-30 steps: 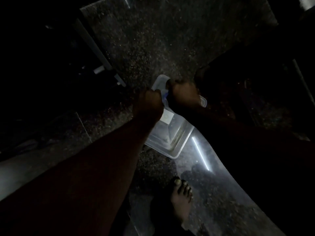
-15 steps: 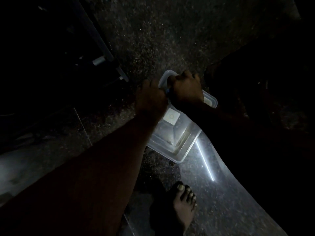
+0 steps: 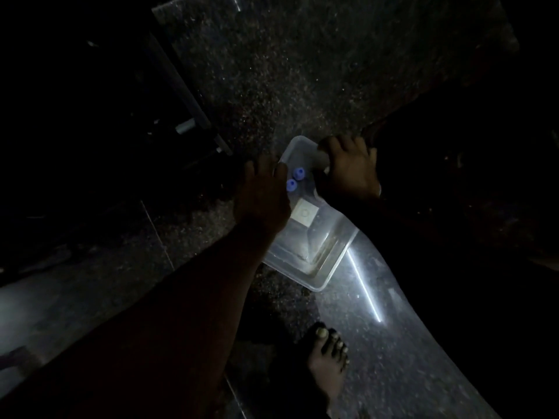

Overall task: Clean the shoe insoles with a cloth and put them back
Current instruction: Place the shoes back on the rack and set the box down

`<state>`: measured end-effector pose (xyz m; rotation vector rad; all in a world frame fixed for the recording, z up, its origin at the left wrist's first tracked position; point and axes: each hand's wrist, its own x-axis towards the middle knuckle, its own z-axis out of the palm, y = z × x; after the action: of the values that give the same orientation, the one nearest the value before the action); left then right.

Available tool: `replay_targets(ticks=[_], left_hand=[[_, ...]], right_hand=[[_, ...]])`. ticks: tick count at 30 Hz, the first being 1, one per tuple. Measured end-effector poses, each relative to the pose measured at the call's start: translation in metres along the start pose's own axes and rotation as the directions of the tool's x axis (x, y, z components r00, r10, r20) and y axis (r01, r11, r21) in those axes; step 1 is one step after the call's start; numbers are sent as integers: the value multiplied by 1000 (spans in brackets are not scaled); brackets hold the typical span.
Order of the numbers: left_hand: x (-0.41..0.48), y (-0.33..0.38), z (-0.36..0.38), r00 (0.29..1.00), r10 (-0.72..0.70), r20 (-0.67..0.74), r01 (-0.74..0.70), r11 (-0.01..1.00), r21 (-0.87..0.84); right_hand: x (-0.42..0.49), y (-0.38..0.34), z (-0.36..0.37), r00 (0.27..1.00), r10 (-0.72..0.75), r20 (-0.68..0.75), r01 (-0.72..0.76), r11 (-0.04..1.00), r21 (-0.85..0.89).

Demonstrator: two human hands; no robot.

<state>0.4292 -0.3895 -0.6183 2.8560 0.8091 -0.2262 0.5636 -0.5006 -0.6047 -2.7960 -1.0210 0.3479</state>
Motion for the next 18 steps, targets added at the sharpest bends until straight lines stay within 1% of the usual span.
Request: replay_targets(ticks=[2, 4, 6, 8, 9, 11, 12, 13, 15, 16, 17, 18], left_hand=[[-4, -4, -3, 994, -23, 108, 26, 999, -27], [-5, -9, -4, 965, -40, 260, 66, 994, -91], [-2, -13, -6, 952, -28, 305, 69, 990, -124], [1, -14, -8, 955, -21, 295, 76, 982, -176], [0, -12, -8, 959, -23, 282, 80, 978, -192], [-2, -11, -7, 979, -40, 198, 90, 964, -249], [-3, -12, -7, 986, -62, 154, 105, 952, -289], [-4, -13, -5, 989, -92, 112, 124, 935, -332], [-3, -10, -7, 970, -161, 182, 216, 915, -342], [-2, -8, -5, 958, -192, 214, 256, 908, -330], [-1, -7, -5, 952, -216, 217, 281, 898, -337], [1, -6, -4, 953, -236, 190, 290, 891, -348]], right_hand=[[-4, 7, -4, 988, 144, -49, -144, 989, 17], [-7, 11, -4, 956, 294, 8, -294, 956, 2], [-6, 11, -3, 926, 368, 89, -366, 930, -40], [-2, 11, -4, 910, 400, 105, -395, 916, -65], [2, 12, -4, 908, 399, 124, -394, 917, -66], [16, 10, -7, 905, 368, 215, -369, 929, -35], [22, 5, -10, 908, 346, 237, -353, 935, -15], [27, 0, -11, 924, 326, 201, -331, 943, -6], [35, -12, -14, 957, 285, 46, -286, 958, 29], [40, -18, -16, 966, 253, 58, -255, 966, 37], [46, -24, -20, 968, 215, 128, -221, 974, 42], [51, -27, -22, 967, 179, 182, -191, 980, 53]])
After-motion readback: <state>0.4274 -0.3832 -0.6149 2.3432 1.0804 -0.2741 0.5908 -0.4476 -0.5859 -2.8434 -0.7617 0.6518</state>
